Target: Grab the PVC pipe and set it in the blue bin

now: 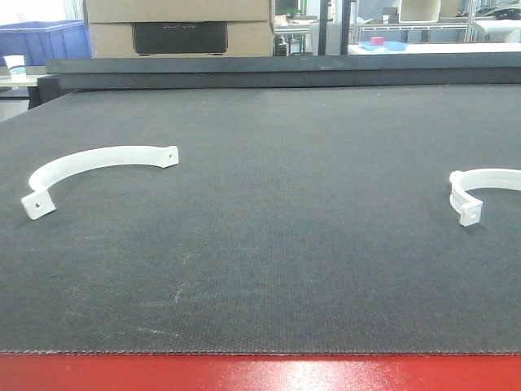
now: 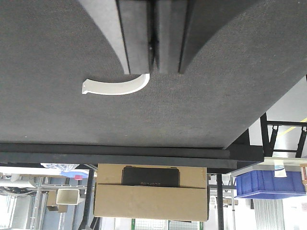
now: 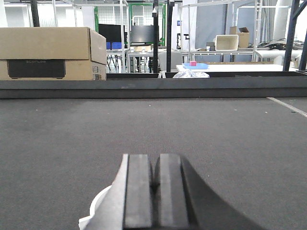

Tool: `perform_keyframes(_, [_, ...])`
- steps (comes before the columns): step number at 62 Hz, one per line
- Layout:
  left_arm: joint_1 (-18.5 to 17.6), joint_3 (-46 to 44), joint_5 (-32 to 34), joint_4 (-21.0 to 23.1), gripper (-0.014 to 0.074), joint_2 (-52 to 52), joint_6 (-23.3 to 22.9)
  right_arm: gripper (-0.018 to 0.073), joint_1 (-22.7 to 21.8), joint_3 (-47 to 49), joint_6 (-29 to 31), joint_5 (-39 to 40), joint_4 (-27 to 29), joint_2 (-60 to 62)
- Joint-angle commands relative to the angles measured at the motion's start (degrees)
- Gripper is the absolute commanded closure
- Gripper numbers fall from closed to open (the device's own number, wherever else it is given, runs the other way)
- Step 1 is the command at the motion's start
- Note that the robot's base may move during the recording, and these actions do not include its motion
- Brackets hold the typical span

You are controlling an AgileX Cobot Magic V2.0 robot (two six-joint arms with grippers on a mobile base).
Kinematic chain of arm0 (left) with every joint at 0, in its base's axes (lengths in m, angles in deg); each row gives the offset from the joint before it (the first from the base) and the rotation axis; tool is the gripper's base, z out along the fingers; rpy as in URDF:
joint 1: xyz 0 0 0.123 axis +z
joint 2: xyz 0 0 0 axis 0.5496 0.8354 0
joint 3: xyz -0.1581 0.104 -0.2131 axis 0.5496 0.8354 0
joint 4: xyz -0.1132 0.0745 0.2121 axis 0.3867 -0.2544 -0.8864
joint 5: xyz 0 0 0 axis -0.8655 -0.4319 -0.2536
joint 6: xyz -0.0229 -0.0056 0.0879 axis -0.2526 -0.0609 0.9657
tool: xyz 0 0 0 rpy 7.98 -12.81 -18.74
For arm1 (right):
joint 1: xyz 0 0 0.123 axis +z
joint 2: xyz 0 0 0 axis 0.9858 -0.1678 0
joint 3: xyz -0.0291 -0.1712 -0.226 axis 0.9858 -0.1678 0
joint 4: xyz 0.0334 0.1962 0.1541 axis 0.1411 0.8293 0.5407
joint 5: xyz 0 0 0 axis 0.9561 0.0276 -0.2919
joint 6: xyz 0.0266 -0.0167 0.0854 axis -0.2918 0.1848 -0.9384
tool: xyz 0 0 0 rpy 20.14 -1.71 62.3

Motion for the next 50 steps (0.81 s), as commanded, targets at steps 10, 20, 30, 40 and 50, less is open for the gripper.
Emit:
perform_keyframes(10, [-0.4,-0.1,0.7,-0.2,0.0707,-0.3,-0.1,0.0728,0.0,0.0,0.2,1.0,0.1,0.2])
perform_keyframes(20, [-0.4,-0.1,0.7,-0.2,0.0707,-0.3,-0.1,0.0728,0.0,0.0,0.2,1.0,0.1,0.2])
perform_keyframes(30, [-0.4,-0.1,0.7,-0.2,0.0707,-0.3,-0.1,0.0728,0.0,0.0,0.2,1.0,0.1,0.2])
perform_keyframes(40, [-0.4,-0.1,0.7,-0.2,0.0707,-0.3,-0.1,0.0728,0.0,0.0,0.2,1.0,0.1,0.2])
perform_keyframes(50, [-0.4,-0.1,0.7,-0.4,0.0707,-0.3,-0.1,0.0728,0.0,0.0,0.2,1.0,0.1,0.2])
